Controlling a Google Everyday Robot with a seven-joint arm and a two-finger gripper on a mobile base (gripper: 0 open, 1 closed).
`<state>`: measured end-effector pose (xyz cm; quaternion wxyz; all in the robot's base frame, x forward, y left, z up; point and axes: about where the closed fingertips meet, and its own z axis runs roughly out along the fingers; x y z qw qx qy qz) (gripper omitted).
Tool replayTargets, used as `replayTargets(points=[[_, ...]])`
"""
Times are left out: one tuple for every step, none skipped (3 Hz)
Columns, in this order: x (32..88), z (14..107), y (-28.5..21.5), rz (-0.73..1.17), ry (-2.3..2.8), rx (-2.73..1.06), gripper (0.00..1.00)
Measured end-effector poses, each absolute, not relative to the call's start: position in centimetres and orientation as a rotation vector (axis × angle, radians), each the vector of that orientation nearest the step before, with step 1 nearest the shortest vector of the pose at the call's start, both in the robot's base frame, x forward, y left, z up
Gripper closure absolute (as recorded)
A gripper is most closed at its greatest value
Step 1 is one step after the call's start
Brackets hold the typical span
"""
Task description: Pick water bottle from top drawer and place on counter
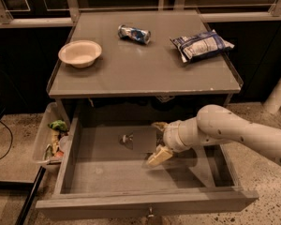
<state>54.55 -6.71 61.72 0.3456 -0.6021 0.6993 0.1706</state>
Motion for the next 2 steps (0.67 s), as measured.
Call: replayTargets(points=[[54.55,61.72,-6.71,0.443,1.815,-1.563,0.41],[54.55,61.72,-6.70,0.443,1.815,-1.563,0.64]])
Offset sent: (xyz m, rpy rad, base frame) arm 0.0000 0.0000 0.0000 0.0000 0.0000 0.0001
